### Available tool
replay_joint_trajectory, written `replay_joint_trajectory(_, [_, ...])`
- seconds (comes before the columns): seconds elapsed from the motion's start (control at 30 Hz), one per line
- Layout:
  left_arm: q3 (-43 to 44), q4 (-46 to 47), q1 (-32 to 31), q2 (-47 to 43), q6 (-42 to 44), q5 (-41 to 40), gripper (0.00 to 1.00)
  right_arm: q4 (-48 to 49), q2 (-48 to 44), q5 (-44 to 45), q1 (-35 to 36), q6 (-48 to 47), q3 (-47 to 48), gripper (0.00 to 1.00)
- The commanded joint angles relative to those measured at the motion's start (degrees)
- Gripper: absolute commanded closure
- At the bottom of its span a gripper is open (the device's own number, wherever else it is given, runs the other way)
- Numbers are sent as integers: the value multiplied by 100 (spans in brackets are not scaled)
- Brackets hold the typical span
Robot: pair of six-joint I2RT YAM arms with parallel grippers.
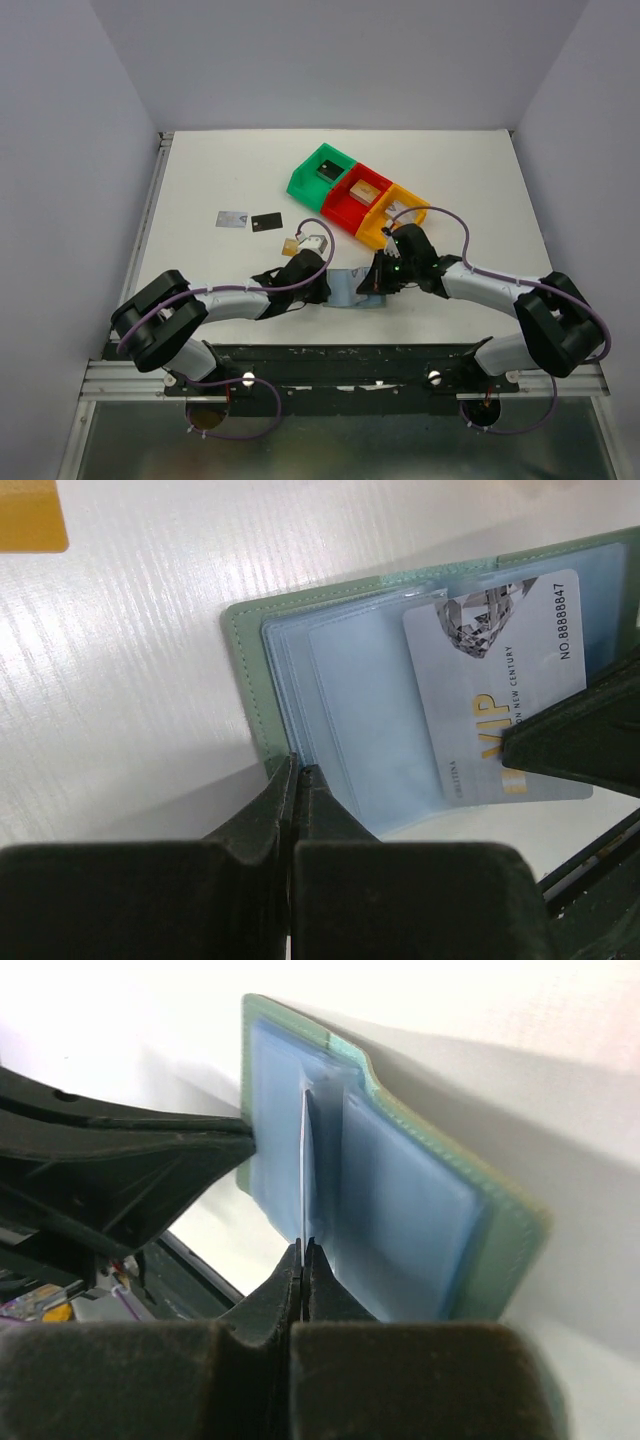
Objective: Take the credit cards out of the card holder
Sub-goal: Remove the credit card from the card holder.
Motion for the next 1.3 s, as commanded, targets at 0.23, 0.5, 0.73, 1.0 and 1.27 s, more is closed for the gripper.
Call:
replay_joint_trajectory(0.23, [-171,-486,16,-163,44,-156,100,-1098,-650,626,-22,-401,377,100])
replay_joint_trajectory(0.5, [-224,-565,7,-628,0,-208,91,-1608,-1247,714,-13,-612,474,100])
replay_joint_trajectory(0.73, [39,-811,7,-1410,71,-191,43,-1775,-1793,302,-13,-1042,623,100])
replay_joint_trajectory(1.0, [164,-1181,-2,-2893,36,-199,18,-1609,-2206,-1050,-5,-1640,703,100])
replay_joint_trajectory(1.27, [-698,-425,95,-4872,343,397,12,-1512,-2417,-2440,30,-2062,703,100])
